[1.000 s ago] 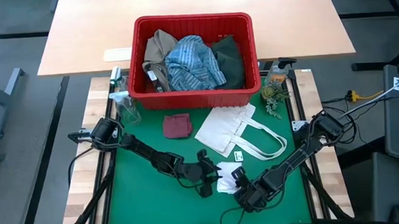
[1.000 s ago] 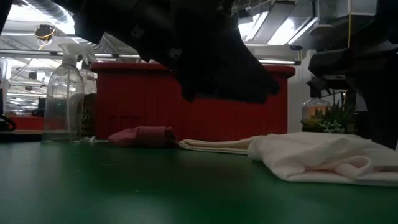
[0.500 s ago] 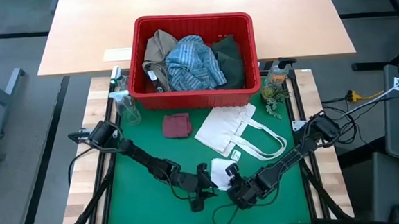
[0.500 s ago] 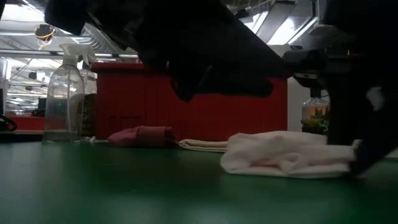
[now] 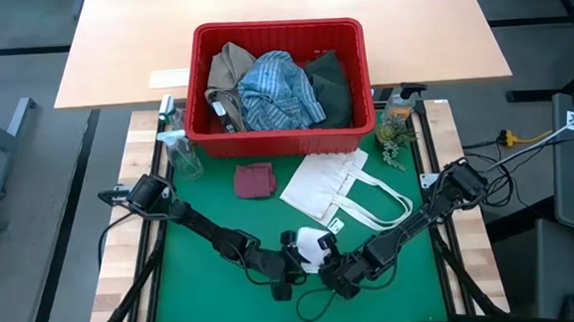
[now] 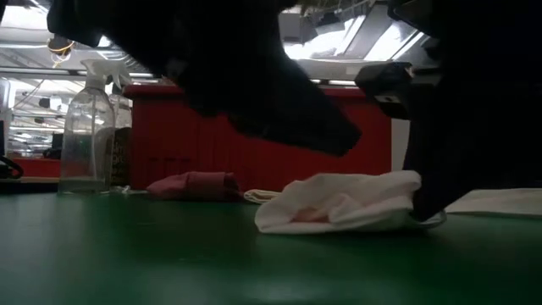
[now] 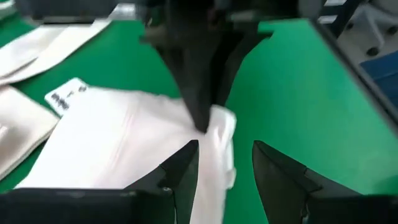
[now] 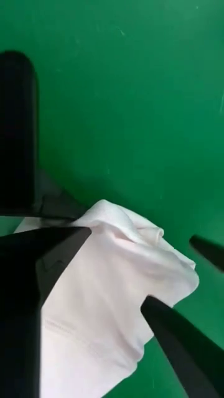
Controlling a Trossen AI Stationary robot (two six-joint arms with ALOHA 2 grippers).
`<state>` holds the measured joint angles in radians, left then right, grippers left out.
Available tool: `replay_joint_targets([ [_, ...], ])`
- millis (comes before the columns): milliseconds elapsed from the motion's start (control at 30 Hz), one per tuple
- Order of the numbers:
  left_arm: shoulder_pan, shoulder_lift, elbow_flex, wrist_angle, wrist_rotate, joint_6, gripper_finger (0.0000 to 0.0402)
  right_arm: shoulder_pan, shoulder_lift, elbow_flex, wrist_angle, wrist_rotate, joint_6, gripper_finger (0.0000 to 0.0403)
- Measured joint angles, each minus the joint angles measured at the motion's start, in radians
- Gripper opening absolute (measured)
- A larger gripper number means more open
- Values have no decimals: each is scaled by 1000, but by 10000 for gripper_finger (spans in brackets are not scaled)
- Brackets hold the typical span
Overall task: Fold Laundry from Bin
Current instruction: Stack the folded white underwear on top of the pink underwear
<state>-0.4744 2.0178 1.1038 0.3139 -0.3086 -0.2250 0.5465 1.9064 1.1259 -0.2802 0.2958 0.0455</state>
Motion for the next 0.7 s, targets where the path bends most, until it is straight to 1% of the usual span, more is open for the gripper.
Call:
replay_joint_targets([
  [200,-13,0,0,-54,-2,0,144,0,0,0,4,5,6,6],
  [300,-22,0,0,-55,-16,0,144,0,-1,1,29,27,37,9],
  [433,-30,0,0,-57,-50,0,144,0,-2,2,69,27,55,14],
  [567,-30,0,0,-61,-50,0,144,0,-2,2,88,29,56,10],
  [700,-31,0,0,-61,-50,0,144,-4,-2,2,105,52,80,8],
])
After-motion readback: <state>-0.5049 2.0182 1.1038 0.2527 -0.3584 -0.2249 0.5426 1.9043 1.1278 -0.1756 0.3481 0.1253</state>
